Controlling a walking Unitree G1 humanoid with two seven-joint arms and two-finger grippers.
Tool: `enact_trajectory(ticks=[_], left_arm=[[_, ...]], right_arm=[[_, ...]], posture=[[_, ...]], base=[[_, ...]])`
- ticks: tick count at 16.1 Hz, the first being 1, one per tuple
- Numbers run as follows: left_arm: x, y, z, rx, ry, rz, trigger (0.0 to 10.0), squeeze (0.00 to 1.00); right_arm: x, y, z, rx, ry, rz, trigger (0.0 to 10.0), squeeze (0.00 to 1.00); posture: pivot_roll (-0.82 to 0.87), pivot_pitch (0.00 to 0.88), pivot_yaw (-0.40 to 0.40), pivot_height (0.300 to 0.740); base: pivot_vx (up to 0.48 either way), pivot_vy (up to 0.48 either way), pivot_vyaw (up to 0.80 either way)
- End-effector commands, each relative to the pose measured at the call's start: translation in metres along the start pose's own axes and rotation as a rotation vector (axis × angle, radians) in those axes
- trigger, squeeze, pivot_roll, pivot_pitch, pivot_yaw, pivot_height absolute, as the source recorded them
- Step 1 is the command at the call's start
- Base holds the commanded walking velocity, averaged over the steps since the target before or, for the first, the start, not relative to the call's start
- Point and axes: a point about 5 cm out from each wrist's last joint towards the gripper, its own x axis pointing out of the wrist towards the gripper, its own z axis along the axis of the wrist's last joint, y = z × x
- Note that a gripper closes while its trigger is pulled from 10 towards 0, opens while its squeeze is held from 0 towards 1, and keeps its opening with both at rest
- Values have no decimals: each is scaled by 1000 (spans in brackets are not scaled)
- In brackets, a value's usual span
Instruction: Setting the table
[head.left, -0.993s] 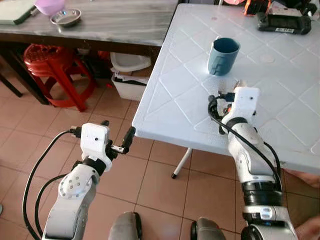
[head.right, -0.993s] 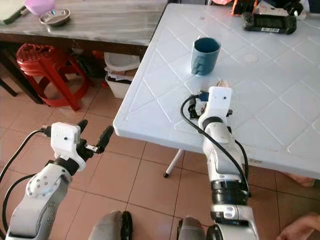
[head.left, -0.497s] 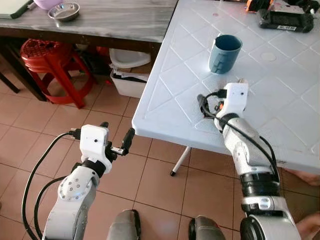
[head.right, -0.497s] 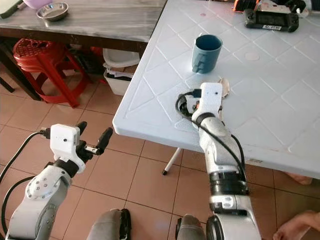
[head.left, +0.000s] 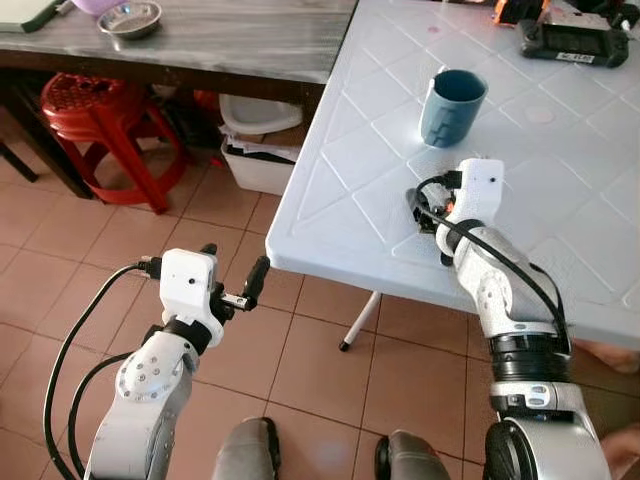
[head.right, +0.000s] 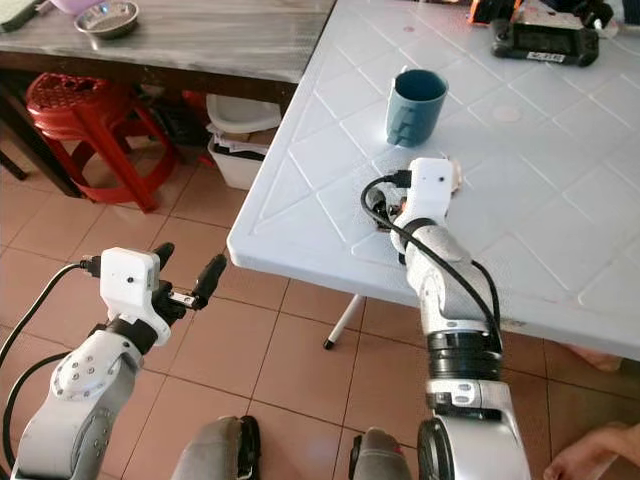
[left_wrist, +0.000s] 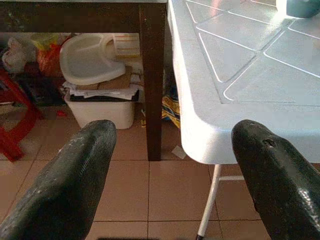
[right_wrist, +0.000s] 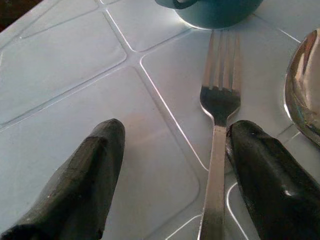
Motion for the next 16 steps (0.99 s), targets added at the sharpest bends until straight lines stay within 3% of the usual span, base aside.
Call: enact_trajectory(ticks=[1, 8, 13, 16], left_arm=[[0, 0, 0, 4, 10, 2, 10000, 0], [1, -9, -13, -17, 77, -46, 10000, 0], [3, -13, -17, -27, 102, -66, 10000, 0], [5, -15, -18, -33, 108, -73, 10000, 0]], right_arm=[[-1, -10, -24, 38, 128, -57, 0, 0], [-1, -38, -42, 0, 299, -135, 0, 0], [-3, -48, -56, -1, 371, -119, 0, 0], [-7, -50, -66, 44, 408, -113, 0, 0]], posture=[[52, 188, 56, 719], [23, 176, 29, 719], [8, 166, 18, 719], [4, 161, 14, 719]], base=[[0, 0, 0], [0, 0, 0], [0, 0, 0], [0, 0, 0]])
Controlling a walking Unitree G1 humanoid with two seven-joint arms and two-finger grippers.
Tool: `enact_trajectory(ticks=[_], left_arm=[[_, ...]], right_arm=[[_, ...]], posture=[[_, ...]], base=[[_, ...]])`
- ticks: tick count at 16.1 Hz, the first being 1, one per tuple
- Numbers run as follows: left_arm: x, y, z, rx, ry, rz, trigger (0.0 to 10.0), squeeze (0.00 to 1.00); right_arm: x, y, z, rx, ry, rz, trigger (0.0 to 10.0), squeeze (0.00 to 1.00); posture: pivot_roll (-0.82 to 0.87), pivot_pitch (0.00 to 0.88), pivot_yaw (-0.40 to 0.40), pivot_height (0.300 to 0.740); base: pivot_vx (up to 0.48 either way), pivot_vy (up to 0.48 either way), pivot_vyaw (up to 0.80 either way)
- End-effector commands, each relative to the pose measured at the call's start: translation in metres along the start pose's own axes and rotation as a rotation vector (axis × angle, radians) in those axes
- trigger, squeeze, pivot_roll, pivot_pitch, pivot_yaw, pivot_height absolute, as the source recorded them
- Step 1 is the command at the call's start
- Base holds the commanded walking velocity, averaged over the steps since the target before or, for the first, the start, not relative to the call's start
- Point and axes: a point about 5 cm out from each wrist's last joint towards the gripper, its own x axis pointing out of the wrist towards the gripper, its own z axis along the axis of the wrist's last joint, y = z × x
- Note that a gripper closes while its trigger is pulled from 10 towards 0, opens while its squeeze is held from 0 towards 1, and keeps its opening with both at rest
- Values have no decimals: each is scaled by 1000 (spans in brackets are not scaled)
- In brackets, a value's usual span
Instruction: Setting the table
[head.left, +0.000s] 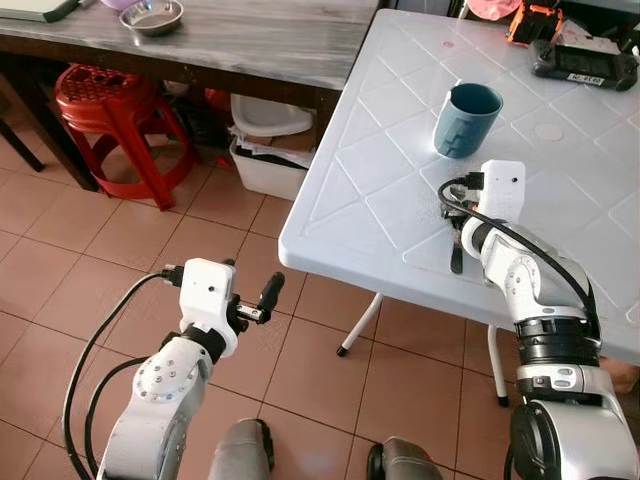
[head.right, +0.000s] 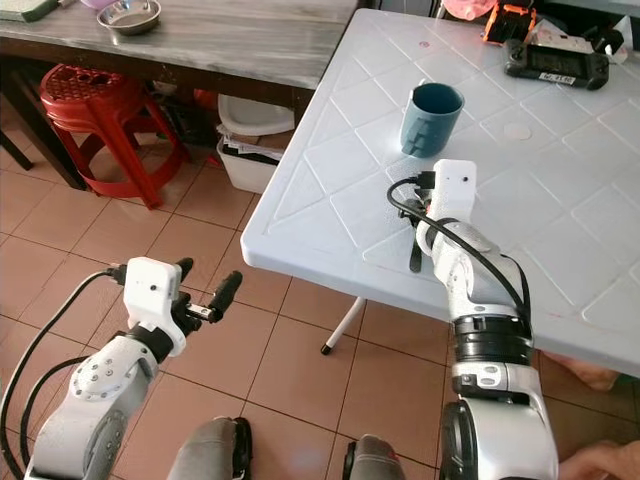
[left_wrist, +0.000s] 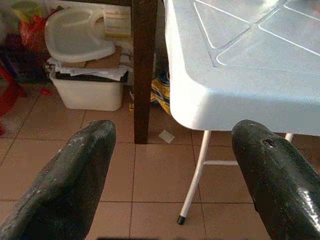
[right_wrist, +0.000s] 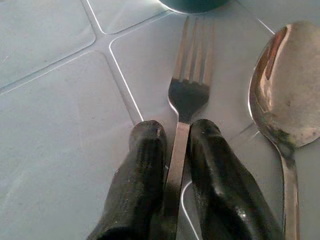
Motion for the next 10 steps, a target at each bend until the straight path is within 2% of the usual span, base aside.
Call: enact_trajectory(ticks=[1, 8, 10], left_arm=[[1, -1, -2, -2, 18, -14, 10000, 0], [8, 0, -5, -12, 20, -10, 10000, 0], [12, 1, -4, -16, 2, 2, 10000, 0]], right_arm=[[-1, -12, -59, 43, 261, -46, 0, 0], [-6, -1, -68, 113, 245, -33, 0, 0], [-7, 5, -62, 190, 181, -30, 0, 0]], posture=[[5, 159, 14, 719], [4, 101, 4, 719], [-1, 75, 2, 719]], base=[[0, 0, 0], [0, 0, 0], [0, 0, 0]])
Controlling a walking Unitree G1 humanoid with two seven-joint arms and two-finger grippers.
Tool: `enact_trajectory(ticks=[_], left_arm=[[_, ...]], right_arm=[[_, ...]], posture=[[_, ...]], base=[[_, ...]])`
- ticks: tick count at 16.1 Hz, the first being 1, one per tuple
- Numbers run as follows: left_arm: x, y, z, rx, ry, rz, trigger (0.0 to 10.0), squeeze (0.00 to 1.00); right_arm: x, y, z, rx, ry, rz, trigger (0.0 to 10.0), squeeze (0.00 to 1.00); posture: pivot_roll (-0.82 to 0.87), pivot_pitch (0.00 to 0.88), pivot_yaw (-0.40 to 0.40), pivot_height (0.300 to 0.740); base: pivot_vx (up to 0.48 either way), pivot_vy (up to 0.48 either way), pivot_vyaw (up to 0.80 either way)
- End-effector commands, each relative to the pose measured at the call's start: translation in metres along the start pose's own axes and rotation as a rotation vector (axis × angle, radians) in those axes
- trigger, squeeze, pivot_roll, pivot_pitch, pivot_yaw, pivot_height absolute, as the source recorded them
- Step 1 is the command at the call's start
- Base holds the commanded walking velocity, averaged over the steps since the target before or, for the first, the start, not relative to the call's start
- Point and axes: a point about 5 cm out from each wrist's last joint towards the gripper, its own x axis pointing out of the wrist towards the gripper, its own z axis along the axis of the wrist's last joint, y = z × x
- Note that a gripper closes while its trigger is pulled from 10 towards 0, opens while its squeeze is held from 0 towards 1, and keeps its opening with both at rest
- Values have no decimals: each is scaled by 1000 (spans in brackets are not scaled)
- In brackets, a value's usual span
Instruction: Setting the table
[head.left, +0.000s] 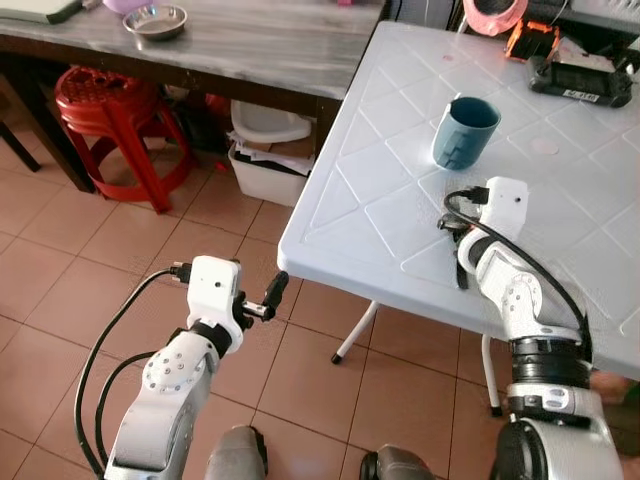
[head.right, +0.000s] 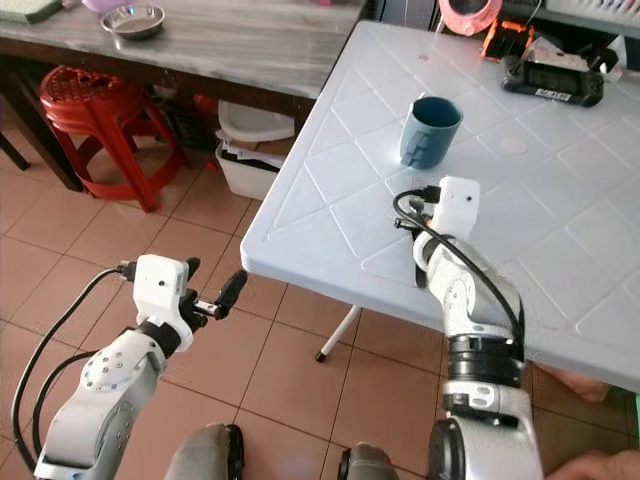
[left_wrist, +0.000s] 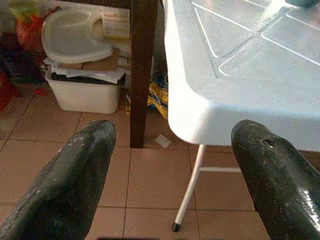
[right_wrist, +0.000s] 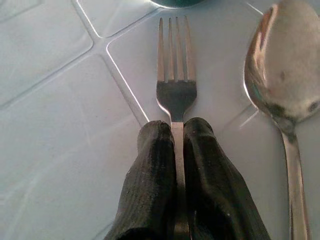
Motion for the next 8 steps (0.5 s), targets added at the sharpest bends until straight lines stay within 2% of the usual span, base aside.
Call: enact_trajectory(ticks=[1, 3, 4, 5, 7, 8], left_arm=[[2, 4, 1, -4, -18, 29, 10000, 0], [9, 10, 5, -20, -43, 76, 10000, 0], [12, 12, 7, -20, -50, 91, 10000, 0], [15, 15, 10, -25, -71, 99, 10000, 0], [24, 18, 16, -27, -106, 103, 10000, 0], [27, 18, 18, -30, -122, 107, 10000, 0]], right_arm=[[-2, -5, -35, 49, 123, -45, 0, 0], [-10, 9, -27, 32, 32, -17, 0, 0], [-12, 15, -25, 34, 12, -1, 2392, 0], [-17, 22, -22, 21, -28, 8, 10000, 0], [-24, 31, -13, 20, -122, 5, 10000, 0], [-28, 30, -11, -7, -172, -11, 10000, 0]], posture=[[-2, 59, 2, 719], [-8, 31, 3, 719], [-11, 21, 3, 719], [-17, 9, 4, 719], [-34, 0, 3, 719], [-37, 0, 3, 719]], base=[[0, 0, 0], [0, 0, 0], [0, 0, 0], [0, 0, 0], [0, 0, 0], [0, 352, 0]])
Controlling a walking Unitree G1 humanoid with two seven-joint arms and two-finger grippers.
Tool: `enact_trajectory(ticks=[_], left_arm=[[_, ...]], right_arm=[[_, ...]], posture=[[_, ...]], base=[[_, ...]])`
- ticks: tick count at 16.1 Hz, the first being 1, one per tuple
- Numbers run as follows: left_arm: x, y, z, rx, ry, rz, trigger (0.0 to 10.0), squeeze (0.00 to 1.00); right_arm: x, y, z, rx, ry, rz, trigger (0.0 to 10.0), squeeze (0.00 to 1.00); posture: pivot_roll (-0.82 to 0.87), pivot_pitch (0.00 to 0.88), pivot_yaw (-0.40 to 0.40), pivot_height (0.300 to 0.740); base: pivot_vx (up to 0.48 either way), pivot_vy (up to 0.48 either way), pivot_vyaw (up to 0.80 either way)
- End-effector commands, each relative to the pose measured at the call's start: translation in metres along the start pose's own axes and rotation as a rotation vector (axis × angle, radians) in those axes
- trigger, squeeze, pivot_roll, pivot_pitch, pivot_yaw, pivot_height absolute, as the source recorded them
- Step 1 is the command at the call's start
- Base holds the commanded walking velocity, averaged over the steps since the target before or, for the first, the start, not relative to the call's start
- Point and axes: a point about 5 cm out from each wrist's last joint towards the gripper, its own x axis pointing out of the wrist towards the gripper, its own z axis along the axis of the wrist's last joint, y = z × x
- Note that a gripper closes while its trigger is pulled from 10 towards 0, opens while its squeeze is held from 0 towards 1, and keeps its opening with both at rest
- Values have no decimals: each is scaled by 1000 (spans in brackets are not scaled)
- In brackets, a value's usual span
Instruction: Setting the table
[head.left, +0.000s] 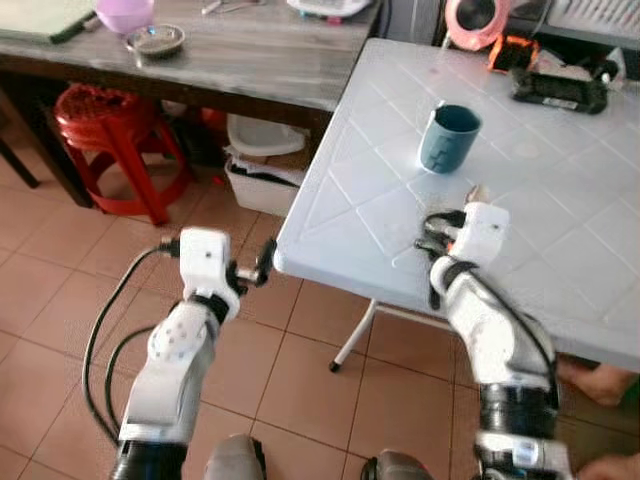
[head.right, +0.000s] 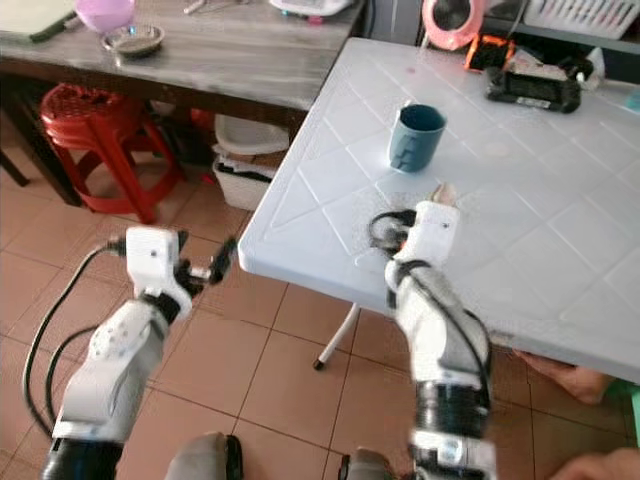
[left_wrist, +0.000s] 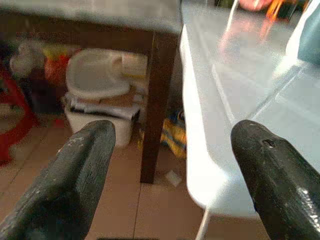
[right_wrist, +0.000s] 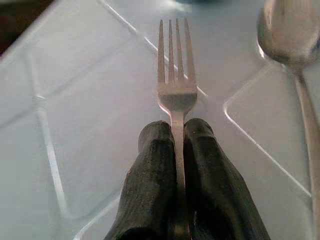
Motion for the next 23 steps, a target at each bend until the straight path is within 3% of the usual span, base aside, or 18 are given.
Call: enact_trajectory(ticks=[1, 8, 12, 17, 19, 23], left_arm=[[2, 4, -1, -8, -8, 31, 10000, 0], [10, 0, -1, -12, -59, 42, 10000, 0], [10, 3, 4, 14, -105, 37, 10000, 0], [12, 0, 4, 43, -120, 10, 10000, 0], [11, -3, 6, 99, -141, -13, 10000, 0], [11, -5, 5, 86, -139, -24, 10000, 0]], right_arm=[[-6, -2, 10, -21, -86, -30, 10000, 0], [-9, -11, 15, -42, -178, -103, 10000, 0], [-13, -11, 9, -31, -170, -100, 10000, 0], [-14, -15, 8, -15, -182, -125, 10000, 0], [-14, -14, 8, -22, -186, -121, 10000, 0], [-14, -12, 6, -15, -184, -117, 10000, 0]], posture=[[-42, 0, 2, 719], [-49, 0, 6, 719], [-48, 0, 13, 719], [-52, 0, 21, 719], [-50, 0, 23, 719], [-46, 0, 24, 719]], base=[[0, 480, 0], [0, 480, 0], [0, 449, 0], [358, 262, -80], [480, 0, -444], [480, 0, -200]])
